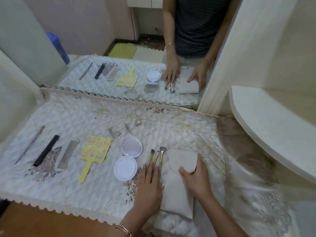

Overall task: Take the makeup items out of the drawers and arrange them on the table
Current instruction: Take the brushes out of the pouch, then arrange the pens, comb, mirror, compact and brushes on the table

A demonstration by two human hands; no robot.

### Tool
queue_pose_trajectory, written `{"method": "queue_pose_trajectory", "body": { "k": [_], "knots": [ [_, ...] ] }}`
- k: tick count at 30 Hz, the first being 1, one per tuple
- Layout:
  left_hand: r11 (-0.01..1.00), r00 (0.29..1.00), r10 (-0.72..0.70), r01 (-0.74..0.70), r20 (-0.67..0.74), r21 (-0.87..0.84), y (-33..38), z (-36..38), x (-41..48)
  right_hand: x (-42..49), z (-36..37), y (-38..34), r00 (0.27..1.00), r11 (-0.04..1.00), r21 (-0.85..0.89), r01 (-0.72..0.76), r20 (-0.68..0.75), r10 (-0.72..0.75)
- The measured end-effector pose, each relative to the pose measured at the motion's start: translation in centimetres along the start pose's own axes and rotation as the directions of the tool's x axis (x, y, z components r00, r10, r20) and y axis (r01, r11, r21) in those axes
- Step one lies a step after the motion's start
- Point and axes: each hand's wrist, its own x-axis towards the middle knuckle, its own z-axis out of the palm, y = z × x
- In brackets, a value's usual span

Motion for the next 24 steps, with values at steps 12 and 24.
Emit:
{"method": "queue_pose_trajectory", "body": {
  "k": [12, 24],
  "knots": [
    [0.999, 0.999, -0.028, 0.027, 0.039, 0.027, 0.7, -0.1, 0.6, 1.0, -0.3, 0.8, 0.996, 0.996, -0.024, 0.081, 0.049, -0.080],
    [0.901, 0.987, 0.097, -0.143, -0.130, -0.410, -13.3, -8.5, 1.2, -3.7, 5.9, -7.1, 0.909, 0.942, -0.204, 0.266, -0.272, -0.316]
  ]
}}
